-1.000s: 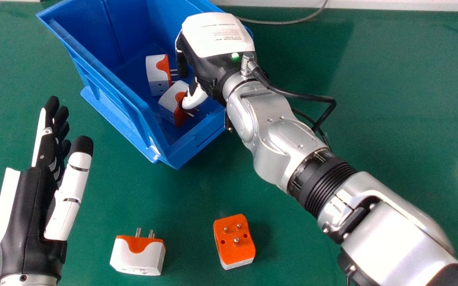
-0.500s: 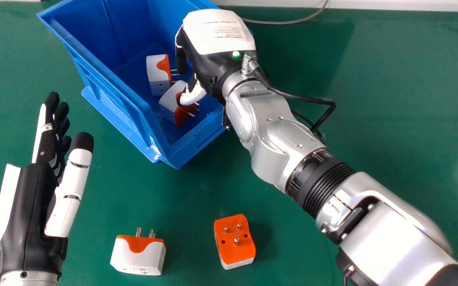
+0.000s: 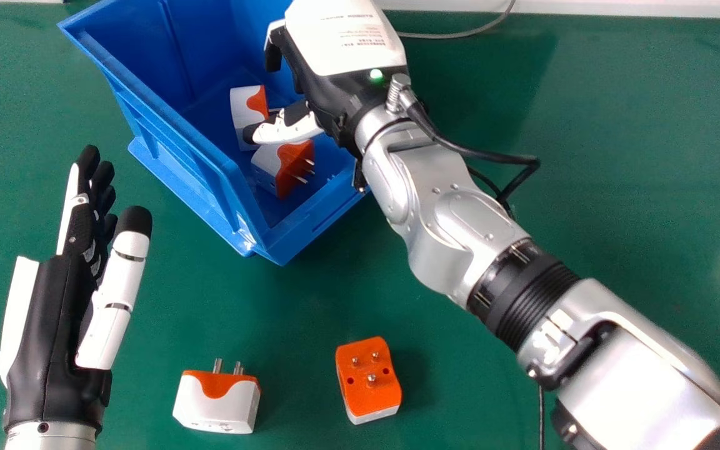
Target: Pick all objects and put in blue box
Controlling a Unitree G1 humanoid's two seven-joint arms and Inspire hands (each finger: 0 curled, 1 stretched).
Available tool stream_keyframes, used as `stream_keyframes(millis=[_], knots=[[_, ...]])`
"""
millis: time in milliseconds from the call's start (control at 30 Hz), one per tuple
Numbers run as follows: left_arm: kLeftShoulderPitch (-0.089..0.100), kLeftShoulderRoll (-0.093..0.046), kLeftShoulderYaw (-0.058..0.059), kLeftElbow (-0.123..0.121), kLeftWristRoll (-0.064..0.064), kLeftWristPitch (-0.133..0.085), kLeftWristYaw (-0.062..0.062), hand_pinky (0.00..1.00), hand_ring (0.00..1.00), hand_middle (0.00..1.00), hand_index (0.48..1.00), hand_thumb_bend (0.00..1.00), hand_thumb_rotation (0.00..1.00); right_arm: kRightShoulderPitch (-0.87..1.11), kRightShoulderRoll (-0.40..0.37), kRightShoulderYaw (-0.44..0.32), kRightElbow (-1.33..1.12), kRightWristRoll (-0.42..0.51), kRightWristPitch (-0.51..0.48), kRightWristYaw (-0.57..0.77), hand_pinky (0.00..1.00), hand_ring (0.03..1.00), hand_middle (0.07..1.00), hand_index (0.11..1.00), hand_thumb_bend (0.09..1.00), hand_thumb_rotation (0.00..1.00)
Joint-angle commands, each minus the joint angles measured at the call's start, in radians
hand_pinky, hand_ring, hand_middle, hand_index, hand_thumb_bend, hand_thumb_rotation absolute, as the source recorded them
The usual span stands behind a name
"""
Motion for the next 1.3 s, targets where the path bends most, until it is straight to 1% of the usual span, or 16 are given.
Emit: stream_keyframes(millis=[0,200,300,367,400,500,600,667,700,833,967,1067,1100,1167,1200,1267], knots=[[-0.001,0.007,0.003,-0.002,-0.001,-0.02,0.003,1.0,1.0,1.0,0.995,0.43,0.89,0.017,-0.016,-0.005,-0.086,-0.018,-0.005,-0.007,0.38,0.462,0.553,0.634,0.473,0.5],[0.0,0.002,0.002,0.006,0.003,-0.041,0.006,1.0,1.0,1.0,0.995,0.43,0.89,0.099,-0.066,-0.006,-0.245,-0.048,0.009,0.027,0.37,0.455,0.538,0.603,0.462,0.47],[0.003,0.007,0.005,0.015,-0.005,-0.048,-0.002,1.0,1.0,1.0,0.992,0.44,0.89,0.158,-0.109,-0.009,-0.374,-0.067,0.023,0.075,0.38,0.462,0.542,0.599,0.457,0.46],[0.005,0.007,0.007,0.021,-0.003,-0.06,-0.002,1.0,1.0,1.0,0.993,0.44,0.88,0.204,-0.143,-0.01,-0.47,-0.086,0.026,0.1,0.38,0.467,0.547,0.604,0.458,0.46],[0.006,0.007,0.008,0.022,-0.002,-0.065,-0.002,1.0,1.0,1.0,0.993,0.44,0.89,0.221,-0.152,-0.012,-0.503,-0.095,0.027,0.11,0.4,0.492,0.574,0.631,0.456,0.45],[0.009,0.012,0.009,0.027,-0.002,-0.065,-0.005,1.0,1.0,1.0,0.996,0.45,0.89,0.29,-0.191,-0.018,-0.638,-0.126,0.038,0.155,0.43,0.539,0.614,0.663,0.453,0.45],[0.019,0.007,0.009,0.019,-0.007,-0.068,-0.003,1.0,1.0,1.0,0.998,0.45,0.89,0.364,-0.215,-0.033,-0.778,-0.142,0.056,0.218,0.49,0.613,0.67,0.698,0.443,0.44],[0.024,0.003,0.009,0.016,-0.011,-0.068,-0.002,1.0,1.0,1.0,0.999,0.45,0.9,0.408,-0.227,-0.042,-0.859,-0.151,0.065,0.257,0.51,0.633,0.685,0.71,0.435,0.44],[0.026,0.003,0.009,0.015,-0.011,-0.07,-0.001,1.0,1.0,1.0,0.999,0.45,0.89,0.429,-0.235,-0.045,-0.896,-0.158,0.065,0.27,0.52,0.649,0.697,0.721,0.428,0.44],[0.041,-0.002,0.009,0.0,-0.003,-0.061,0.007,1.0,1.0,1.0,0.999,0.45,0.89,0.516,-0.257,-0.059,-1.03,-0.192,0.073,0.329,0.55,0.679,0.716,0.742,0.41,0.43],[0.053,-0.006,0.003,-0.011,0.0,-0.062,0.008,1.0,1.0,0.99,1.0,0.45,0.89,0.638,-0.269,-0.084,-1.154,-0.199,0.051,0.341,0.57,0.699,0.733,0.759,0.386,0.42],[0.058,-0.009,0.001,-0.01,0.011,-0.064,0.013,1.0,1.0,0.99,0.999,0.45,0.88,0.73,-0.278,-0.107,-1.227,-0.191,0.013,0.315,0.57,0.704,0.742,0.766,0.366,0.42],[0.06,-0.01,-0.001,-0.012,0.013,-0.065,0.014,1.0,1.0,0.99,0.999,0.45,0.88,0.766,-0.281,-0.119,-1.249,-0.178,-0.007,0.3,0.56,0.703,0.743,0.765,0.362,0.42],[0.062,-0.012,-0.004,-0.008,0.01,-0.078,0.011,1.0,1.0,0.99,0.999,0.45,0.88,0.849,-0.288,-0.145,-1.295,-0.145,-0.048,0.275,0.56,0.704,0.746,0.766,0.356,0.4],[0.063,-0.015,-0.007,-0.008,0.012,-0.082,0.013,1.0,1.0,0.99,0.999,0.45,0.88,0.887,-0.291,-0.158,-1.313,-0.129,-0.068,0.263,0.56,0.708,0.751,0.771,0.353,0.39],[0.067,-0.02,-0.012,-0.01,0.028,-0.087,0.023,1.0,1.0,0.99,0.998,0.45,0.88,0.971,-0.304,-0.189,-1.342,-0.082,-0.128,0.219,0.57,0.713,0.756,0.775,0.351,0.39]])
